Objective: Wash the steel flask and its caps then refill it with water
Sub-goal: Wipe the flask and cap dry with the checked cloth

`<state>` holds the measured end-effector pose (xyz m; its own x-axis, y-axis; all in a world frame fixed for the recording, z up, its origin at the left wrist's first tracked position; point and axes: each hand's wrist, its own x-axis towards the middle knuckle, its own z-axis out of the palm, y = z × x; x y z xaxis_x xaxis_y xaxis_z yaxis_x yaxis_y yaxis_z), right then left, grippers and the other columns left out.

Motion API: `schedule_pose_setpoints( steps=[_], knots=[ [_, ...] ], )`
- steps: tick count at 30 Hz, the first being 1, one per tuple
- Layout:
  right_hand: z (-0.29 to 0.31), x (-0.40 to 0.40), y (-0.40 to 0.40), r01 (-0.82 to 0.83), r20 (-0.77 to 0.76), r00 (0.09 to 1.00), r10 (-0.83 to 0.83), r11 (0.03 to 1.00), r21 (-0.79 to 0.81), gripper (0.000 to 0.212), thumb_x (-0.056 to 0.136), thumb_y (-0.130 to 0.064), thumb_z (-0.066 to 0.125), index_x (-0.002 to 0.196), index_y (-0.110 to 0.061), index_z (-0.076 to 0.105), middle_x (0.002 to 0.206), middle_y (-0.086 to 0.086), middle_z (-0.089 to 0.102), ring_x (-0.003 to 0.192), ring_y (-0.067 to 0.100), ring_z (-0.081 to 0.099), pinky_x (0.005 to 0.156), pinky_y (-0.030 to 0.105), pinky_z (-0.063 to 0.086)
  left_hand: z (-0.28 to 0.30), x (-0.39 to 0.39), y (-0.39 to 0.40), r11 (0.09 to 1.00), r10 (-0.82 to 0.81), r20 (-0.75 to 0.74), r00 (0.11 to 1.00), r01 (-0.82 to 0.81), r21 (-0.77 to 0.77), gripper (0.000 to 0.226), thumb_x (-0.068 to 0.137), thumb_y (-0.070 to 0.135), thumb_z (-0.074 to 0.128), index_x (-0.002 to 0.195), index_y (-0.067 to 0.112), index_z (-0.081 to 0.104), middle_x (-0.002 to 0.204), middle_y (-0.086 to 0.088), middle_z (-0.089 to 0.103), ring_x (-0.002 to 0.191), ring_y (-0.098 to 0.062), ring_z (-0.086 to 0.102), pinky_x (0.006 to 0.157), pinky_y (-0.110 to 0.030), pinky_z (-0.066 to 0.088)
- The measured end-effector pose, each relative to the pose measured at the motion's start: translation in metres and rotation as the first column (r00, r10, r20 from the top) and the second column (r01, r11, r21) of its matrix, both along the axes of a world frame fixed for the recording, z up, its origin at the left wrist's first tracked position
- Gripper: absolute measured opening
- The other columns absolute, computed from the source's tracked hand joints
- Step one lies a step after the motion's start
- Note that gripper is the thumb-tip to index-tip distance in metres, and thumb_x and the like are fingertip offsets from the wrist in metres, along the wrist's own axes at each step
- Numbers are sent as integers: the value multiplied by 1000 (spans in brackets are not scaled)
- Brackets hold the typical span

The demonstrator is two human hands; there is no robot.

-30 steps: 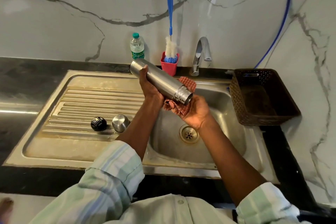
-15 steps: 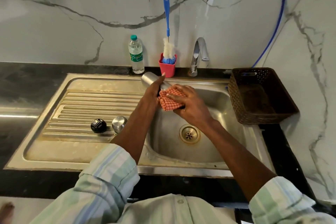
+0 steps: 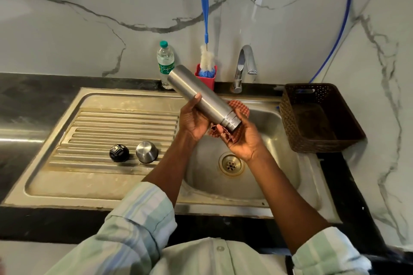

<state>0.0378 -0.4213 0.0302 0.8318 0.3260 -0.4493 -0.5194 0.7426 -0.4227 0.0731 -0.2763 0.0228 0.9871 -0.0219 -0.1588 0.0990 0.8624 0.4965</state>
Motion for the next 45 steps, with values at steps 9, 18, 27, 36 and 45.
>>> schedule_pose_setpoints(
  steps=[9,18,27,36,45],
  knots=[
    [20,4,10,393,551,768,326,438,-808,32,85,-12,72,115,-24,69,103,-21,64,90,-10,61,84,18,52,31,28,5,976,24,-469,883,81,203,41,82,24,78,112,4,59,91,-17,68,81,-30,66,72,-45,55],
    [-2,10,6,35,-219,975,-38,999,-18,27,99,-29,51,108,-7,63,118,28,60,107,42,60,68,42,58,7,13,-11,951,185,-57,981,-164,263,65,71,10,79,128,16,48,115,-19,62,102,-32,64,88,-52,57],
    [-4,11,16,-6,-318,943,-97,951,-308,39,105,-24,40,124,8,53,112,34,58,107,46,59,101,47,47,-3,5,-13,831,179,35,983,-170,529,105,48,24,89,140,17,38,121,-7,62,104,-19,66,79,-32,58],
    [0,15,5,348,335,936,-109,434,-831,13,96,-33,54,88,-28,63,69,-10,56,65,11,50,62,33,40,-27,3,9,147,-44,128,991,-121,982,83,64,10,88,133,18,42,113,3,60,91,-8,59,69,-9,44],
    [6,44,11,542,389,646,657,-36,-840,44,93,-24,57,137,-29,53,142,0,52,133,23,44,112,48,36,-33,-2,-3,18,-120,126,985,-124,992,75,65,7,84,133,12,52,111,3,64,95,-9,56,74,-4,41]
  ],
)
